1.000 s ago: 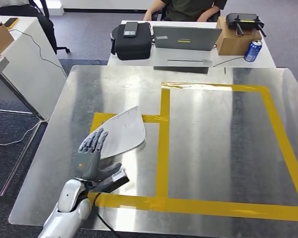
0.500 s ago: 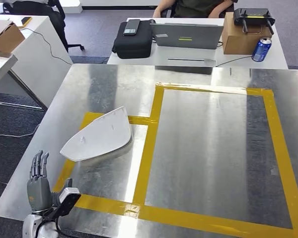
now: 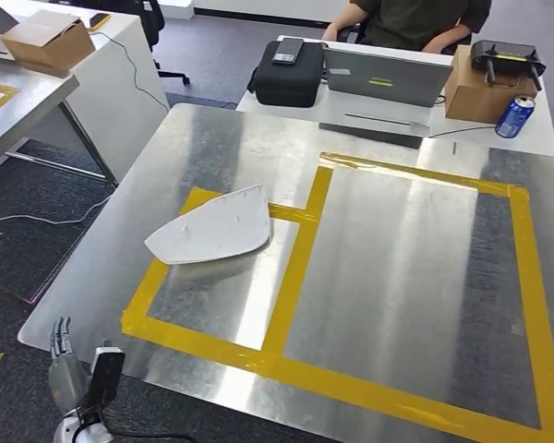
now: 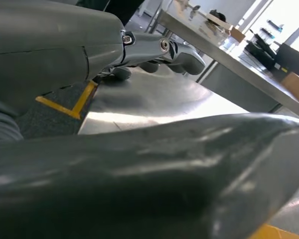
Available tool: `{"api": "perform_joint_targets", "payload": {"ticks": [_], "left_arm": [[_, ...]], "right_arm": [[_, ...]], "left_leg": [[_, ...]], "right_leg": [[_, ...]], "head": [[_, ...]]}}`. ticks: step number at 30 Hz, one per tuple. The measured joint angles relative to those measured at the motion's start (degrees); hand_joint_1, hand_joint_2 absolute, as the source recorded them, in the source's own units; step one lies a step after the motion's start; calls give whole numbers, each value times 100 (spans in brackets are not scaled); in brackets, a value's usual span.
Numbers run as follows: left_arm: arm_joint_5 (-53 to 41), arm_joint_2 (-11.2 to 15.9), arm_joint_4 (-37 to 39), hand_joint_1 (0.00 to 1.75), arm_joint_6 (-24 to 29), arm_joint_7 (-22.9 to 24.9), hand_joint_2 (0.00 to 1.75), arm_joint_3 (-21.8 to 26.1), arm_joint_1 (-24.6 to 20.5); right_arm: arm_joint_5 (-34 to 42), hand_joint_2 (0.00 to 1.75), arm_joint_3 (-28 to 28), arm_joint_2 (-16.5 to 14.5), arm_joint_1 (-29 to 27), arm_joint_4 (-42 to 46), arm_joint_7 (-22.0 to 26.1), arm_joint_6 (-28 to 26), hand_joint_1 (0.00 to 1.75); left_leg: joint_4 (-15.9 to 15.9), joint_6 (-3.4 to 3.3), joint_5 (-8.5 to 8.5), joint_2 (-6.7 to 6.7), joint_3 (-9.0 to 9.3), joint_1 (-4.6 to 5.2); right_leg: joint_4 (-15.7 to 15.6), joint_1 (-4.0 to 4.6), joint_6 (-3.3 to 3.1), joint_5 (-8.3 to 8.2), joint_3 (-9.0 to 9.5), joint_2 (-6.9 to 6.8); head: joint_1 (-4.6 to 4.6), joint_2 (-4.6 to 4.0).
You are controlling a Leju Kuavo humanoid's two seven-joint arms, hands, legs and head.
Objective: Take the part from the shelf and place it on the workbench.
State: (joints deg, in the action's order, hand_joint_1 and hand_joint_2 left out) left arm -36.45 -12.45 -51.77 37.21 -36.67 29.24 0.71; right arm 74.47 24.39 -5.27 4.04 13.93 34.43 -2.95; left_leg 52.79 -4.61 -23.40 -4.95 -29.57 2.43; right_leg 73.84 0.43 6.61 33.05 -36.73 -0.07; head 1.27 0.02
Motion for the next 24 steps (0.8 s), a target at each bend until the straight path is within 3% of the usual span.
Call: {"api": "perform_joint_targets", "payload": {"ticks": [1,2,3,4,5,6,8,9,10,12,13,14,15,16,17,19,20,21,23,24], "left_arm": [[84,8,69,0,-22,0,0,9,-47],[249,19,137,0,-73,-1,0,18,-119],[535,46,215,0,-172,-2,0,40,-214],[899,76,329,0,-328,-2,0,87,-304],[1281,116,483,0,-502,-3,0,166,-368],[1628,161,659,0,-663,-3,0,273,-390],[2010,234,1003,0,-843,-3,0,495,-318],[2096,258,1146,0,-884,-3,0,580,-276],[2168,281,1288,0,-934,-4,0,657,-250],[2395,330,1666,0,-1082,-3,0,823,-280],[2538,361,1894,0,-1154,3,0,932,-308],[2653,389,2133,0,-1192,25,0,1053,-320],[2721,412,2353,0,-1180,75,0,1176,-313],[2746,433,2557,0,-1119,181,0,1293,-295],[2739,455,2733,0,-1031,340,0,1391,-280],[2721,496,2998,0,-884,795,0,1542,-286],[2723,519,3099,0,-856,1047,0,1604,-310],[2717,542,3191,0,-848,1286,0,1664,-333],[2673,601,3364,0,-877,1684,0,1760,-337],[2641,622,3441,0,-900,1826,0,1792,-311]], "right_arm": [[0,0,16,17,0,2,-1,0,0],[0,0,36,32,0,4,0,1,0],[0,0,61,33,3,7,2,2,0],[0,0,90,31,-4,9,3,5,0],[0,0,119,28,-15,9,6,11,0],[0,0,146,22,-23,10,9,20,0],[8,0,197,24,-41,10,13,36,0],[18,0,219,28,-36,12,10,40,0],[31,0,237,32,-32,15,10,43,0],[49,0,275,56,-30,21,9,46,0],[53,0,296,69,-33,21,9,50,0],[52,0,316,84,-33,21,8,55,0],[51,0,332,100,-25,23,6,62,0],[51,0,348,109,-11,25,0,65,0],[51,0,360,114,5,27,-7,56,0],[53,0,373,94,38,30,-25,-21,0],[54,0,373,67,58,30,-40,-90,0],[56,0,370,29,92,30,-65,-162,0],[57,0,364,-64,185,31,-128,-280,0],[57,0,362,-103,234,33,-158,-315,0]], "left_leg": [[32,55,30,-39,-50,-39],[79,119,58,-87,-115,-83],[128,186,85,-154,-203,-112],[190,249,110,-222,-289,-113],[248,298,137,-280,-360,-95],[285,329,176,-333,-426,-63],[334,359,243,-389,-554,-36],[403,380,183,-300,-657,-37],[568,417,11,-138,-779,-50],[1218,511,-559,280,-1036,-96],[1609,548,-802,394,-1131,-131],[1927,568,-920,448,-1177,-161],[2105,572,-898,470,-1152,-182],[2100,559,-774,482,-1035,-194],[1898,525,-618,521,-815,-191],[1104,417,-489,778,-137,-134],[689,370,-536,906,168,-96],[393,341,-598,988,361,-63],[151,350,-610,913,415,-41],[127,363,-552,845,368,-48]], "right_leg": [[-135,-50,70,-180,138,12],[-463,-114,164,-353,358,78],[-839,-172,262,-426,614,254],[-1168,-222,305,-429,814,439],[-1379,-258,308,-359,921,576],[-1435,-271,265,-293,944,641],[-1380,-304,132,-299,798,450],[-1340,-309,44,-330,716,354],[-1320,-307,-45,-370,622,236],[-1316,-267,-214,-470,465,-9],[-1318,-244,-264,-518,400,-143],[-1321,-224,-306,-569,332,-261],[-1323,-204,-346,-618,263,-366],[-1327,-183,-377,-671,195,-464],[-1335,-163,-395,-726,134,-555],[-1356,-130,-416,-820,76,-723],[-1365,-118,-408,-866,65,-810],[-1376,-111,-393,-915,58,-899],[-1404,-106,-340,-1016,30,-1062],[-1389,-117,-308,-999,7,-983]], "head": [[-2,0],[-2,0],[-22,0],[-37,0],[-46,0],[-34,0],[16,0],[51,0],[83,0],[153,0],[169,0],[168,0],[173,0],[179,0],[185,0],[194,0],[195,0],[198,0],[204,0],[203,0]]}}
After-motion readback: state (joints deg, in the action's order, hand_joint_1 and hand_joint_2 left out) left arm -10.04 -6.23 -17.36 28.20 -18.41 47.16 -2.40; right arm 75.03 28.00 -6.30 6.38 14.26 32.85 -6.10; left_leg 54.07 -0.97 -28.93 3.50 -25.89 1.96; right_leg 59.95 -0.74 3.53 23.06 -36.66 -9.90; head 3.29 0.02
